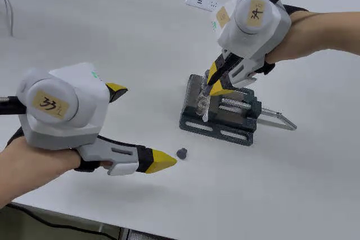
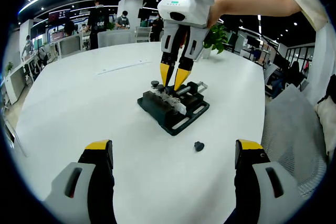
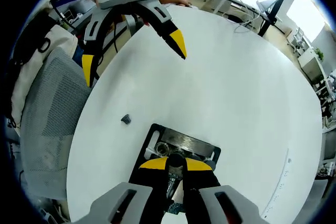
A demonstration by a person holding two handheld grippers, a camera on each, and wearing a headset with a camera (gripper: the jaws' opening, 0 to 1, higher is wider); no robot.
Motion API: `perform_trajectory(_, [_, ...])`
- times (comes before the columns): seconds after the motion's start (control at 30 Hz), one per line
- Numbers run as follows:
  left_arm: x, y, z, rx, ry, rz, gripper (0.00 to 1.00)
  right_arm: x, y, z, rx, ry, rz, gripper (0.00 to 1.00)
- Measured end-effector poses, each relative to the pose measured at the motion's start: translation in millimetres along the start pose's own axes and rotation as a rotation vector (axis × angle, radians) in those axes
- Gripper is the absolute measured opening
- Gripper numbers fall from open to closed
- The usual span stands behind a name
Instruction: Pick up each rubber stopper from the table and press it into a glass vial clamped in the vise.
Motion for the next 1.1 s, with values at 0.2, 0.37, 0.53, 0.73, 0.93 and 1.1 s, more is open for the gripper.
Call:
perform_trajectory(0.2, [-1.1,0.3,-1.8,-0.001,-0.006,0.001,0.96,-0.5,-0.1,2.0,-0.007,0.002,0.015,0.05])
perform_trajectory(0.37, [-1.4,1.2,-2.1,0.001,-0.013,0.000,0.96,0.7,0.1,3.0,-0.012,-0.004,0.028,0.05])
perform_trajectory(0.53, [-1.4,1.6,-2.7,0.003,-0.014,-0.002,0.96,0.2,0.1,2.7,-0.021,-0.002,0.033,0.05])
perform_trajectory(0.73, [-2.0,1.1,-3.9,0.003,-0.020,-0.003,0.95,1.3,-0.3,2.2,-0.045,-0.003,0.037,0.05])
perform_trajectory(0.93, [-1.2,1.9,-4.2,0.003,-0.022,-0.004,0.95,1.0,1.2,4.3,-0.078,0.025,0.046,0.05])
perform_trajectory(1.1, [-1.4,2.2,-3.6,0.004,-0.023,-0.005,0.95,2.1,1.6,3.7,-0.087,0.085,0.053,0.05])
Point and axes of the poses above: the centre of the closed fingertips' face, and the gripper's own axes: y roughly forward along the fingers, x roughly to its right, z roughly out of its top, the point moved 1 cm from there along -y, roughly backward along the fingers, and after that the axes turned 2 degrees about -x, right-handed, at the moved point
